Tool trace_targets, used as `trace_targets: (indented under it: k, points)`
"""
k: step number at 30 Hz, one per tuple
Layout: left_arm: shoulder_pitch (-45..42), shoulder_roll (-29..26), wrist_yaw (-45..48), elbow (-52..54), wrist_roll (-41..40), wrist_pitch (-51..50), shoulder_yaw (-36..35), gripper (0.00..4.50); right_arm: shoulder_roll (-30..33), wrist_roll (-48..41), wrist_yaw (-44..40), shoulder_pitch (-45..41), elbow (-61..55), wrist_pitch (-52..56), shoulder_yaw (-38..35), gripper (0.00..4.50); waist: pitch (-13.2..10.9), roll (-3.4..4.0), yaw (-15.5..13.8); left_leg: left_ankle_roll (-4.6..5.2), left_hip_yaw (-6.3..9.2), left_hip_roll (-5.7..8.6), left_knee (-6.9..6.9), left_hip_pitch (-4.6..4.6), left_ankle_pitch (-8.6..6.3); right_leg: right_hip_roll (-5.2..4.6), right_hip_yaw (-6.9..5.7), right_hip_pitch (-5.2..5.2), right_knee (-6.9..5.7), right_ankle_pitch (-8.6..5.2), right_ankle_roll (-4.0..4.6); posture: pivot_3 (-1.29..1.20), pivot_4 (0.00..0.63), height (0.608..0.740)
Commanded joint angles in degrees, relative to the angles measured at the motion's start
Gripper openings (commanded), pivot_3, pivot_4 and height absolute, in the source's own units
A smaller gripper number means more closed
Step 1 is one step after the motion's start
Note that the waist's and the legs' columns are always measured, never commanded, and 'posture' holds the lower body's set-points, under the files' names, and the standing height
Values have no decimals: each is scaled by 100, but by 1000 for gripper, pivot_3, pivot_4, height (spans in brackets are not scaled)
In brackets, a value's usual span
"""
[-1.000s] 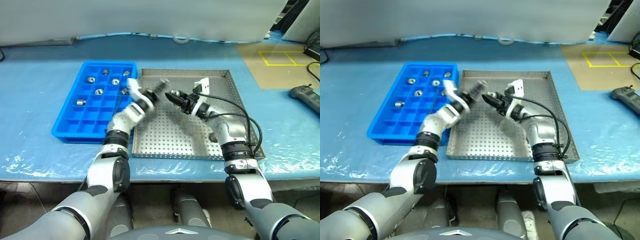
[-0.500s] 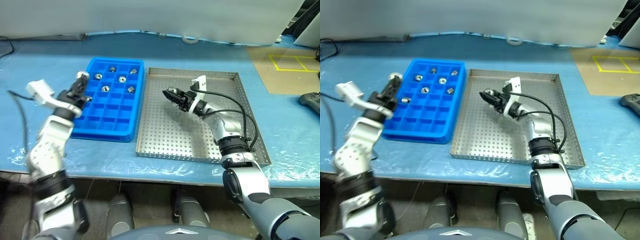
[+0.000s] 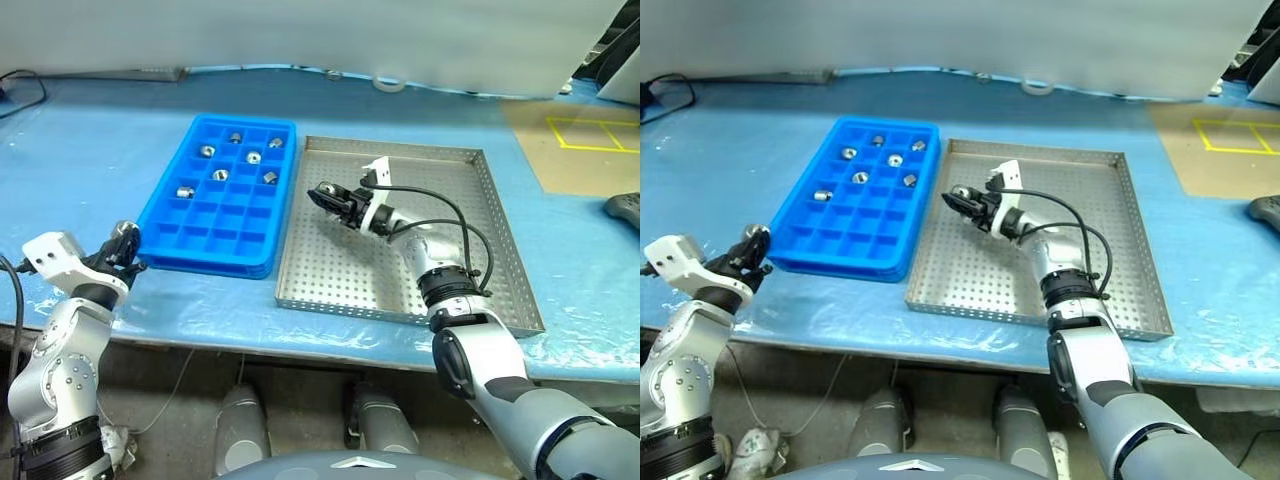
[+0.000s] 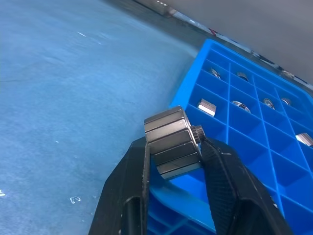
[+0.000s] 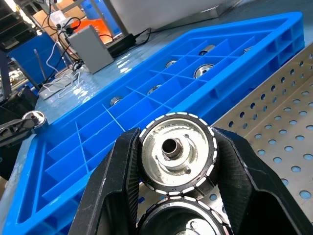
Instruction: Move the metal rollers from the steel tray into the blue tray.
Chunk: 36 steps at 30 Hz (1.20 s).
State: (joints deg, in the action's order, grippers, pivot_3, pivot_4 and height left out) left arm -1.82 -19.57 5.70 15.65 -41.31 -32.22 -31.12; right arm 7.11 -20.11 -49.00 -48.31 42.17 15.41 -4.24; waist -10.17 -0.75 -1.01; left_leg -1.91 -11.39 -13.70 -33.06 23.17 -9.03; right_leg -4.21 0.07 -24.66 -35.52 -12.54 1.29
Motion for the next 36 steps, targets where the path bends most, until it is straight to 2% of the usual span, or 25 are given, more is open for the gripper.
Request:
trace_targets:
  k: [1,9,18,25,29,36]
  points:
    - [-96,-241,318,20,149,222,65,1262,17,-28,-61,-97,-191,-136,-49,1802,0,0,11,0,0,1,0,0,0,0,1,-1,0,0,0,-212,150,740]
    - [-315,-558,629,-591,578,209,358,1262,85,-24,8,35,-331,-120,-73,1802,0,0,17,0,-1,2,0,-1,1,1,4,-3,-2,0,0,-240,150,740]
    - [-499,-574,849,-868,587,61,471,4091,167,-7,50,109,-464,-78,-66,1802,1,1,22,-6,-2,3,-2,-13,5,1,9,-2,-21,0,0,-259,150,740]
    - [-1211,-345,1087,-978,342,94,649,4091,154,-162,-88,151,-810,174,-16,1802,2,3,-26,-5,-1,6,-4,-8,8,-1,7,0,-20,0,0,-274,150,740]
    - [-1539,-180,1396,-1131,587,-79,1370,4091,93,-208,-447,308,-1266,460,253,1802,3,2,-33,0,-1,10,-6,-6,9,-4,8,1,-19,1,0,-274,150,740]
    - [-2249,675,1784,-1461,635,-54,2350,4091,-460,-501,126,-179,-1074,449,-147,1802,3,2,84,-4,-1,5,-4,0,13,0,11,-14,-25,1,1,-308,150,740]
